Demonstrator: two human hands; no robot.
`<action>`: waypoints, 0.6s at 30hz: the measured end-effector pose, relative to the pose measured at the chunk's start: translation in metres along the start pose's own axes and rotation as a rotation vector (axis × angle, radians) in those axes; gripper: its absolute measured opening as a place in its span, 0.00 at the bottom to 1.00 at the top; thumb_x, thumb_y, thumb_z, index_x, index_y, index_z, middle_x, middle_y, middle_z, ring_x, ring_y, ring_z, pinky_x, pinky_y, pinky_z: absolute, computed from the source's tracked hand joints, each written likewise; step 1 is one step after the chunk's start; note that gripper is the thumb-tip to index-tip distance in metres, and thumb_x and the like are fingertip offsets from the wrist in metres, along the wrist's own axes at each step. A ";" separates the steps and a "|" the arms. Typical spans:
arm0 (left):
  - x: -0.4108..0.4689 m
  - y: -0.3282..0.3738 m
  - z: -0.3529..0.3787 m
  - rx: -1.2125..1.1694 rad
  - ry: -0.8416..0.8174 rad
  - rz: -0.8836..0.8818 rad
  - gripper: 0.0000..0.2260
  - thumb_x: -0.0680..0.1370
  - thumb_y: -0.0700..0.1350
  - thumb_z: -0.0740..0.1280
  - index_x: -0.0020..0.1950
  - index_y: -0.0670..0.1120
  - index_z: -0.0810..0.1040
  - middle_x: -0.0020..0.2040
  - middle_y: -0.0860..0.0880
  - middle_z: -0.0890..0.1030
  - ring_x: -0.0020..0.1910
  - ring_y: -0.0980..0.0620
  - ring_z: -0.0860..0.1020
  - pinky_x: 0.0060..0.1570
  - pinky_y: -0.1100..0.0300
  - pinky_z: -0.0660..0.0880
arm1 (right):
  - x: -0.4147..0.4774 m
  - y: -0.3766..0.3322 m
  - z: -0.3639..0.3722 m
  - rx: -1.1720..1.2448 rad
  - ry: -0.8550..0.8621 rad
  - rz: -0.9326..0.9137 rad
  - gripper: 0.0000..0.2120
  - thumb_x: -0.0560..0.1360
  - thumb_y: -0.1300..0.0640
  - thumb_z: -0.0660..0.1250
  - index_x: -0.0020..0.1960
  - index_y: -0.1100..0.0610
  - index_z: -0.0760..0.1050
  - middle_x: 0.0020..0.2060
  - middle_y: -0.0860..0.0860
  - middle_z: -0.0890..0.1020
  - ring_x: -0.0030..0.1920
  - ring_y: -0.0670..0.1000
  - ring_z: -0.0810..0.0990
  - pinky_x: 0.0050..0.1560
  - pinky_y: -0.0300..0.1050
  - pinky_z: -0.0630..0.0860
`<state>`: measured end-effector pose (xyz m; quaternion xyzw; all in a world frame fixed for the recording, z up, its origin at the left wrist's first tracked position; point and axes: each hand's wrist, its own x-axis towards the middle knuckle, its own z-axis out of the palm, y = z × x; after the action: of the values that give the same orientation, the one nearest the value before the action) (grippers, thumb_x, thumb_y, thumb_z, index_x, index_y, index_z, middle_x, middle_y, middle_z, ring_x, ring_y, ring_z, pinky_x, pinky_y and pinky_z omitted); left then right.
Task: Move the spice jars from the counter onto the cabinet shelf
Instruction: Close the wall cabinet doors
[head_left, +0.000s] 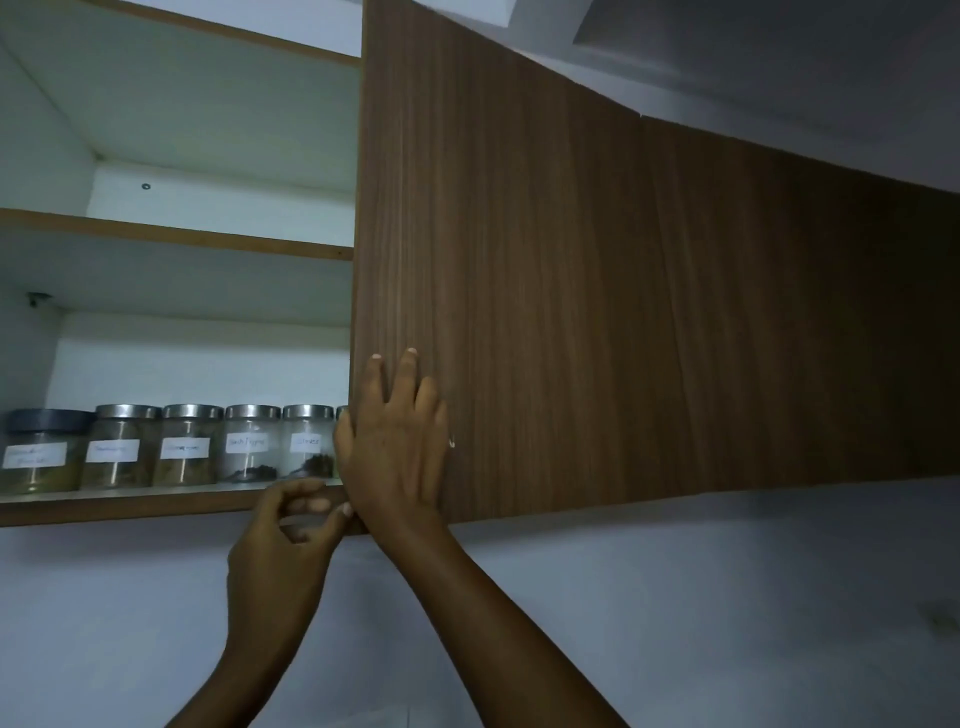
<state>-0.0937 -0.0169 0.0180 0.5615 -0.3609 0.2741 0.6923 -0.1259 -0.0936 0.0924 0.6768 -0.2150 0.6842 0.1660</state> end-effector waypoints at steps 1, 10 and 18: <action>0.004 -0.002 0.003 0.038 -0.011 0.055 0.11 0.72 0.41 0.71 0.46 0.55 0.74 0.41 0.55 0.79 0.40 0.53 0.79 0.37 0.61 0.76 | 0.000 -0.002 0.006 -0.001 -0.012 -0.003 0.28 0.68 0.44 0.67 0.64 0.55 0.70 0.63 0.60 0.73 0.52 0.56 0.77 0.48 0.49 0.77; 0.024 -0.020 0.015 0.240 0.018 0.349 0.23 0.70 0.38 0.58 0.65 0.44 0.70 0.60 0.46 0.75 0.58 0.47 0.73 0.55 0.50 0.69 | -0.001 0.000 0.038 -0.066 0.009 -0.032 0.26 0.71 0.43 0.63 0.65 0.55 0.69 0.63 0.58 0.74 0.53 0.55 0.77 0.48 0.49 0.75; 0.025 -0.050 0.020 0.448 -0.022 0.465 0.29 0.66 0.41 0.64 0.67 0.41 0.69 0.64 0.40 0.74 0.64 0.40 0.69 0.58 0.37 0.66 | -0.006 0.003 0.059 -0.131 -0.005 -0.064 0.26 0.76 0.42 0.50 0.68 0.54 0.66 0.65 0.58 0.72 0.58 0.56 0.76 0.52 0.50 0.74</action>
<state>-0.0434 -0.0483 0.0111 0.6053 -0.4179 0.4915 0.4662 -0.0766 -0.1268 0.0854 0.6727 -0.2378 0.6614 0.2313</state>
